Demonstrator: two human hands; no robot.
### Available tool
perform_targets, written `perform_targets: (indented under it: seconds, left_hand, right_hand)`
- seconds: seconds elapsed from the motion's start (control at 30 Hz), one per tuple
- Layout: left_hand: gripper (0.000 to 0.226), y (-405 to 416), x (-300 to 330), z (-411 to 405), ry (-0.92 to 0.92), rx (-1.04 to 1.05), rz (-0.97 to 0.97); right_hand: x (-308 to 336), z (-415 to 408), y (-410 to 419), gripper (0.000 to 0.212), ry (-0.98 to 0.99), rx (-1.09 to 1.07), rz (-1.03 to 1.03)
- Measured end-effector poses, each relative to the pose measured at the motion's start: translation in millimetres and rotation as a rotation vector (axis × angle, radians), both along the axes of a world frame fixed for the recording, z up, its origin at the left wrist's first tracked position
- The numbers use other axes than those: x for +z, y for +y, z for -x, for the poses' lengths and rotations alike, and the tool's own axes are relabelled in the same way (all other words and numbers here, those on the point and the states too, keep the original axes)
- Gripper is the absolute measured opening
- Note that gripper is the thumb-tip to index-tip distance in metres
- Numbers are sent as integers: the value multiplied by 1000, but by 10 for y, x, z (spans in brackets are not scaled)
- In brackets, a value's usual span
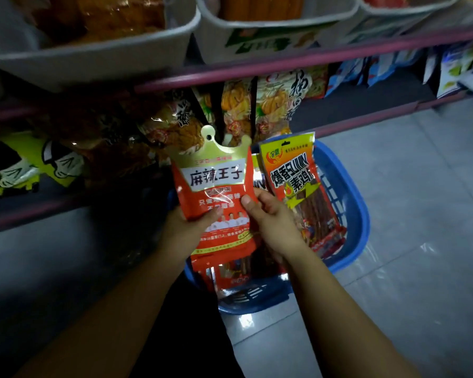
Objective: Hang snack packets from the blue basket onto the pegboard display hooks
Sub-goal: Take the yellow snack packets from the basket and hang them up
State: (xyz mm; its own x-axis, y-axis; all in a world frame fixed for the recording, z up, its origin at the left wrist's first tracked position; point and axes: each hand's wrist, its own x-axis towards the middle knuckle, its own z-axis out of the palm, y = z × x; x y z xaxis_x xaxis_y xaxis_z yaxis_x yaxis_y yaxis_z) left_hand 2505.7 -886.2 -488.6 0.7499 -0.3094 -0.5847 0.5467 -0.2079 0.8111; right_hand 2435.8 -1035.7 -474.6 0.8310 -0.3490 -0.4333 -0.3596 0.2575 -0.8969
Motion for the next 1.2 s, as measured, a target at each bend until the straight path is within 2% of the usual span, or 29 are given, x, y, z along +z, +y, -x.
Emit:
perform_targets:
  seconds: [0.07,0.17,0.2,0.27,0.33,0.4,0.5,0.57,0.63,0.7,0.8,0.9,0.97,1.0,1.07,1.1,1.2]
  left_hand:
    - [23,50,20,-31,37,49,21]
    - [22,109,34,-57,62,61,35]
    - [22,108,37,-55,61,57,29]
    - [22,89,36,-48,59,70,16]
    - [24,78,29,-54,75,105,9]
    - [24,97,10,-76,81,138,0]
    - [23,161,-38,-107,80,179,-16]
    - [27,193,-64,-107,82,190,-31]
    - [23,206,-84,-104,84,196,-43]
    - [21,206,-93,-100,80,197,-54]
    - [21,209,-96,-85,80,218,-37]
    - [21,209,-68,-73,70,210,-4]
    - [21,200,-37,-68,69,203,18]
    - [21,199,-19,-69,69,209,33]
    - [20,201,13,-62,79,222,67]
    - [19,202,29,-55,84,223,84]
    - [31,230,138,-64,74,209,143]
  right_hand:
    - [48,-57,-119,30,54,-4,91]
    - [35,-114,-470,22,141,-115,442]
    - [15,-130,-586,30,216,-79,572]
    - [-74,-144,-719,62,384,83,688]
    - [-178,-154,-690,75,522,233,819]
    - [-260,-143,-593,60,526,294,1003]
    - [-257,-82,-517,31,316,297,1026]
    - [-247,-56,-603,20,296,285,1073]
    - [-251,-123,-766,37,330,265,1195]
    - [-250,-274,-921,71,377,291,1213]
    - [-254,-543,-1088,114,424,338,1074]
    - [-303,-692,-1150,132,453,293,913]
    - [-314,-730,-1166,123,420,206,852]
    - [-312,-746,-1169,104,395,163,817]
    - [-292,-759,-1131,42,343,113,719]
    - [-272,-751,-1111,27,298,109,669]
    - [-77,-696,-1003,26,121,118,506]
